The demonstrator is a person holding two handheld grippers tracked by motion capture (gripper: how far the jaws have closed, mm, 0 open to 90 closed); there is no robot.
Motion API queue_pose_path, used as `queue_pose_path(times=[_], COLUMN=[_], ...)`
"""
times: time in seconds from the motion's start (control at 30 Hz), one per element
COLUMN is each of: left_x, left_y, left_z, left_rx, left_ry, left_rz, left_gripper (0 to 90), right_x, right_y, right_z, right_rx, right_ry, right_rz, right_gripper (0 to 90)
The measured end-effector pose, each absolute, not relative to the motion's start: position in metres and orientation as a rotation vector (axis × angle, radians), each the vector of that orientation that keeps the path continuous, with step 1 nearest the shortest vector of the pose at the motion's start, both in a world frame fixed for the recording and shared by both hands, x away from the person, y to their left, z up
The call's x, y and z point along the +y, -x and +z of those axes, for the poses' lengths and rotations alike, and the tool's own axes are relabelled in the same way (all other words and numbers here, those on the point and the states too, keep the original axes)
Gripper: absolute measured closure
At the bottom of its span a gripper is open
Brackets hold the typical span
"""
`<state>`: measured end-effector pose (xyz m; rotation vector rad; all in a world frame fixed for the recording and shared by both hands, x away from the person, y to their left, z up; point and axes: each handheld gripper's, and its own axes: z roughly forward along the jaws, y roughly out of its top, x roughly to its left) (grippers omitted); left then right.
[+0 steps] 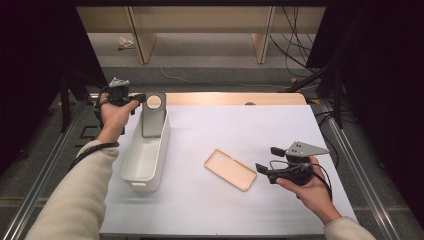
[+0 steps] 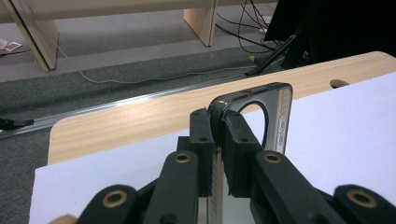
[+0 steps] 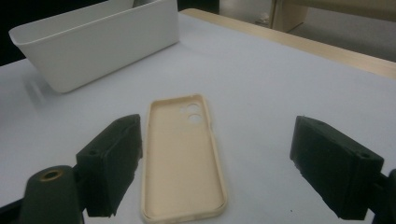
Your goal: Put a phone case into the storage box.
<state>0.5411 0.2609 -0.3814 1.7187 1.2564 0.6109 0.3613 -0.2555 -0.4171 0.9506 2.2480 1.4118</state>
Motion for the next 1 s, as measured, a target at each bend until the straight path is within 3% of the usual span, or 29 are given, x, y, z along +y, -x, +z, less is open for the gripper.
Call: queue_pose_path(times=[1.0], left_x=[0.2647], left_y=[-0.5459], left_z=[-0.3919], left_rx=[1.296], left_ry=[-1.745], left_rz=[0.645], left_gripper=[81.0], right_x=[-0.2553], right_y=[-0.3614], right_z=[-0.4176], right_rx=[2.251], right_ry=[-0.953], right_rz=[1.412], right_gripper=[17.8])
